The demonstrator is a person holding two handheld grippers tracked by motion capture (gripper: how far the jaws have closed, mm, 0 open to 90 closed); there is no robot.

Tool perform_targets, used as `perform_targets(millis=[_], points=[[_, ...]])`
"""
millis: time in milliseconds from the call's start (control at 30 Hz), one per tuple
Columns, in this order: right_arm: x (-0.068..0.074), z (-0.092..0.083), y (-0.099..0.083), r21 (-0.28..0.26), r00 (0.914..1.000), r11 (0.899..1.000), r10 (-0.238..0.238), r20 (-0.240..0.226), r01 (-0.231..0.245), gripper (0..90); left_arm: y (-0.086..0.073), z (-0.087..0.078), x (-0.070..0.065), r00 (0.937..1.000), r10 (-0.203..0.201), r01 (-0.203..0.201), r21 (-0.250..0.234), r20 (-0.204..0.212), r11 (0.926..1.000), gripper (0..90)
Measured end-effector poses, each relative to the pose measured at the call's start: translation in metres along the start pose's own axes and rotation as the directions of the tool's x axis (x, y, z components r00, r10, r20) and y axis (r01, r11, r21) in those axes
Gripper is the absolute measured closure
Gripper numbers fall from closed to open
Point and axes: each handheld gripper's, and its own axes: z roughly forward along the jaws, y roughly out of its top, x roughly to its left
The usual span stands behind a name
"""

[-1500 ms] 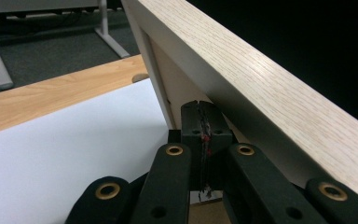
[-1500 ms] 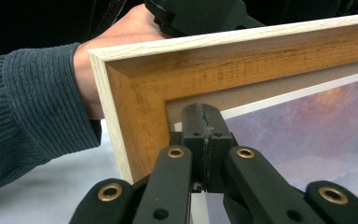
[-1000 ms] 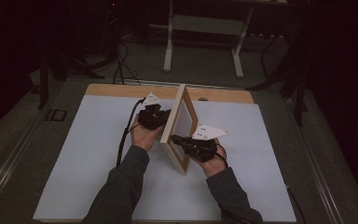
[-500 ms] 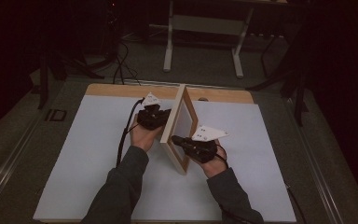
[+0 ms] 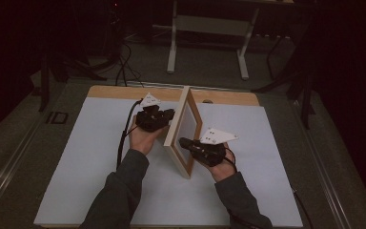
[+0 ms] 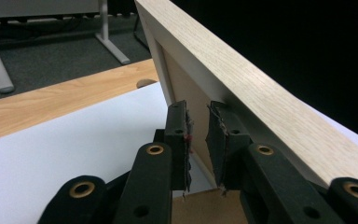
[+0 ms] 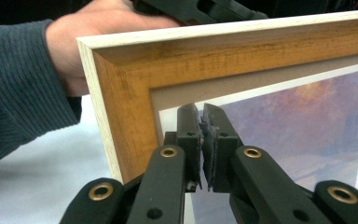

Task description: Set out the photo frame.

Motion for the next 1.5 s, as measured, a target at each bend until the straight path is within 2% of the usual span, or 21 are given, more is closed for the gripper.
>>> perform_targets(millis=[500, 800, 1033, 1500], points=[[-0.008, -0.009, -0.006, 0.004, 0.9998, 1.0, 0.02, 0.008, -0.02, 83.5, -0.007, -0.019, 0.005, 1.0, -0.002, 0.002, -0.007, 0.007, 1.0, 76.5], [-0.013, -0.012, -0.01, 0.01, 0.9994, 1.0, 0.03, 0.02, -0.03, 83.4, -0.009, -0.028, 0.002, 0.9998, 0.008, -0.008, -0.013, 0.018, 0.9999, 76.2], [-0.015, -0.014, -0.013, 0.018, 0.999, 0.999, 0.036, 0.026, -0.036, 83.4, -0.011, -0.034, -0.001, 0.9995, -0.001, 0.002, -0.024, 0.033, 0.9997, 75.9], [-0.021, -0.019, -0.018, 0.036, 0.9983, 0.998, 0.04, 0.044, -0.041, 83.1, -0.017, -0.046, -0.008, 0.9988, 0.016, -0.015, -0.019, 0.045, 0.9997, 74.7]])
